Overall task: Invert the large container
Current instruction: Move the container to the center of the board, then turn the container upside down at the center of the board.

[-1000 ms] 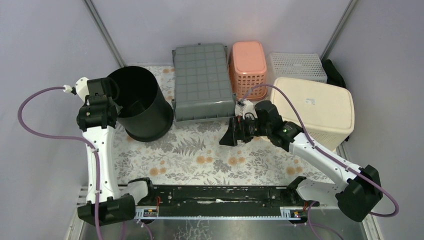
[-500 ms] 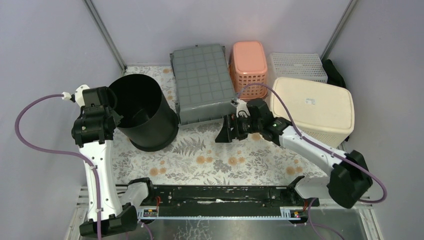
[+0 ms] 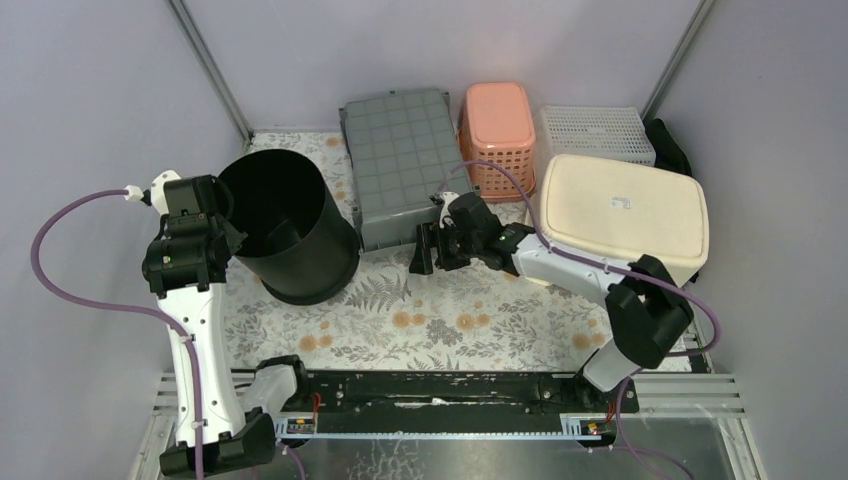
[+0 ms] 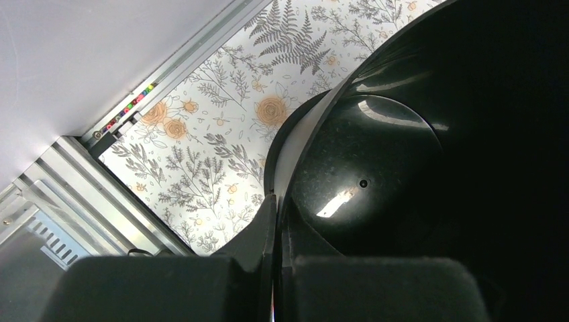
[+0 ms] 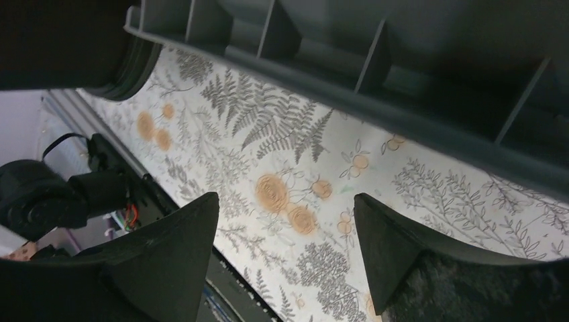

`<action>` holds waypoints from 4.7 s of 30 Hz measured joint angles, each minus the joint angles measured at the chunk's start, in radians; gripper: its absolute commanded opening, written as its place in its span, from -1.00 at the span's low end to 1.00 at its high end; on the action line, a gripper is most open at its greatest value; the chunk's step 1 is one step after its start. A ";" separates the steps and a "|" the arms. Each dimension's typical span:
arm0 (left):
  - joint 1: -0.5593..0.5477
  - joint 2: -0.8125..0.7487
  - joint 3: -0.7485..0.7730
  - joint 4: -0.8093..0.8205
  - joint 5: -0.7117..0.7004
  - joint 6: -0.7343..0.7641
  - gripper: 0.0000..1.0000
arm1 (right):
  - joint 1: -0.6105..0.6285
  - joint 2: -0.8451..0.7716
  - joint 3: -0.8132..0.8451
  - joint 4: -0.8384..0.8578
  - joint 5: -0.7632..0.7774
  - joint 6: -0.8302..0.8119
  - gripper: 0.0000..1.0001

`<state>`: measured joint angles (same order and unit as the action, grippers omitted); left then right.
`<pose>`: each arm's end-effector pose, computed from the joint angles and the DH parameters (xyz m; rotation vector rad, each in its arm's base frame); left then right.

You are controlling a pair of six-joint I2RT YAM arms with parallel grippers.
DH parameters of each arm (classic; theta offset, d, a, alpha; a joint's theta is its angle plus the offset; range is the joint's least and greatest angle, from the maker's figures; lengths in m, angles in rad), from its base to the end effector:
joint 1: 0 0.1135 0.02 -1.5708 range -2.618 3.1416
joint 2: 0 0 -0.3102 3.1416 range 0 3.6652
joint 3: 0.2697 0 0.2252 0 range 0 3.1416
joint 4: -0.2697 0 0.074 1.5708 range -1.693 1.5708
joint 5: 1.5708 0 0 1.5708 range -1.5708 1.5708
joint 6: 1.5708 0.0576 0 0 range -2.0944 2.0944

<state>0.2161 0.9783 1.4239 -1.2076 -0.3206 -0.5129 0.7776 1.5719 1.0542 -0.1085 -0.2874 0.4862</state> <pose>0.1034 0.0413 0.4297 -0.9642 2.0828 0.2212 0.2332 0.2525 0.2927 -0.5138 2.3034 0.9850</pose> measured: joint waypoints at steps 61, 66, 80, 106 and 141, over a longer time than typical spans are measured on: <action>-0.105 -0.146 -0.328 0.074 0.442 0.008 -1.00 | 0.021 0.164 0.634 -0.540 0.263 -0.151 0.97; -0.129 -0.120 -0.328 0.098 0.455 0.012 -1.00 | -0.008 0.086 0.504 -0.558 0.277 -0.148 0.98; -0.318 -0.027 -0.315 0.148 0.392 0.044 -1.00 | -0.037 -0.066 0.480 -0.622 0.289 -0.145 0.99; -0.884 0.141 -0.245 0.236 0.213 -0.153 1.00 | -0.051 -0.165 0.611 -0.747 0.210 -0.080 0.71; -0.889 -0.103 0.341 0.182 0.068 -0.150 1.00 | 0.417 0.299 1.080 -0.967 0.411 0.186 0.64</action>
<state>-0.6727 0.8757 1.7645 -1.0256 -0.2523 -0.6624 1.1942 1.8709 2.1345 -1.0756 0.1238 0.6724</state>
